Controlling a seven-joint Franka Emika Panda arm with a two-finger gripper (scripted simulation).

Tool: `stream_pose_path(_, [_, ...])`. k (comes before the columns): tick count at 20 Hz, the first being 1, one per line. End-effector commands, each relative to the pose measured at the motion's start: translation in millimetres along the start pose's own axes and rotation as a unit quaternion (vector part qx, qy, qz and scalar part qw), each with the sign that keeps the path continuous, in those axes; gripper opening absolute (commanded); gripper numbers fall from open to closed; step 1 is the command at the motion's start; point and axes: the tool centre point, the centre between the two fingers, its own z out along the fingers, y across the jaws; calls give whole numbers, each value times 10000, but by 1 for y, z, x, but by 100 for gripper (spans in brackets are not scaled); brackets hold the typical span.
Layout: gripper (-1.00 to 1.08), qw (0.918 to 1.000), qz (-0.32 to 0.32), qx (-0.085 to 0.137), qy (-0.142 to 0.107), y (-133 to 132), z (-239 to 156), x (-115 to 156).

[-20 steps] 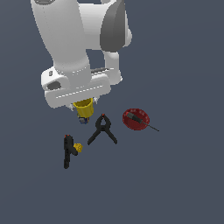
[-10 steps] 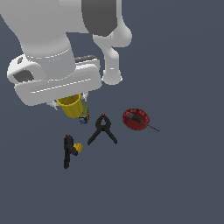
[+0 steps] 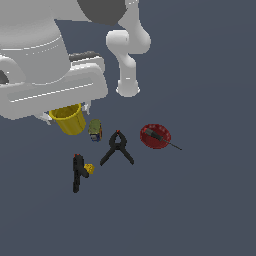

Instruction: Pick up a designated object from a clutter of objects.

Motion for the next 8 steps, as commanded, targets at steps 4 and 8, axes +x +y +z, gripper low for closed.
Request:
stream_pose_path(4, [-100,10000,-1,-3,5,6,-8,4])
stream_pose_path(8, [-100,10000,-1,-3,5,7,-10,5])
